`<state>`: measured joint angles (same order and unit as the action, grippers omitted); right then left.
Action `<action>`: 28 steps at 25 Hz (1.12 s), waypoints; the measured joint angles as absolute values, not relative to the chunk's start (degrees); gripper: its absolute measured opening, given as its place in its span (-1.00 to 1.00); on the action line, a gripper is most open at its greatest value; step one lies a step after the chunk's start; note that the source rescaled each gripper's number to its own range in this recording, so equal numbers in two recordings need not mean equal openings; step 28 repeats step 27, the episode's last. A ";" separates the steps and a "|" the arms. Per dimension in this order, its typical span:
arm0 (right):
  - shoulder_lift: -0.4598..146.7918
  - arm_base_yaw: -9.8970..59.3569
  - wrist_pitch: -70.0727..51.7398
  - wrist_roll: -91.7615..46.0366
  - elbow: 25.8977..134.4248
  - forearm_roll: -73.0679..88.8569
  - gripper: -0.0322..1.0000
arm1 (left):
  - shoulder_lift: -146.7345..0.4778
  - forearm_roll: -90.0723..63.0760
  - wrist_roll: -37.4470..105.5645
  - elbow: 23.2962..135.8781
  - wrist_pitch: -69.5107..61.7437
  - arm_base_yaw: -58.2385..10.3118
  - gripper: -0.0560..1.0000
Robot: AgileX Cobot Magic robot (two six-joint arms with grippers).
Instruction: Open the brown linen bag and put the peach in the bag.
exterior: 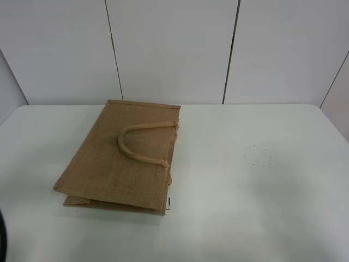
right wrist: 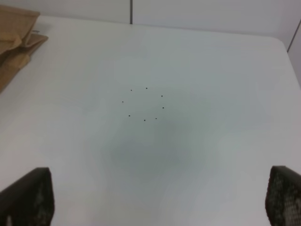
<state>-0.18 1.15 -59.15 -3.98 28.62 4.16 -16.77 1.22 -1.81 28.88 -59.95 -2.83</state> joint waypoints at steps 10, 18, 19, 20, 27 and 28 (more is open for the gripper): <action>-0.18 1.15 -59.15 -3.98 28.62 4.16 1.00 | -0.26 1.17 -1.76 28.88 -60.15 -2.83 0.86; -0.18 1.15 -59.15 -3.98 28.62 4.22 1.00 | 0.19 1.17 -1.83 28.88 -60.20 -2.83 0.86; -0.18 1.15 -59.15 -3.98 28.62 4.26 1.00 | 0.19 1.17 -1.83 28.88 -60.20 -2.83 0.86; -0.18 1.15 -59.15 -3.98 28.62 4.28 1.00 | 0.19 1.17 -1.83 28.88 -60.20 -2.83 0.86; -0.18 1.15 -59.15 -3.98 28.62 4.36 1.00 | 0.19 1.17 -1.83 28.88 -60.20 -2.83 0.86; -0.18 1.15 -59.15 -3.98 28.62 4.36 1.00 | 0.19 1.17 -1.83 28.88 -60.20 -2.83 0.86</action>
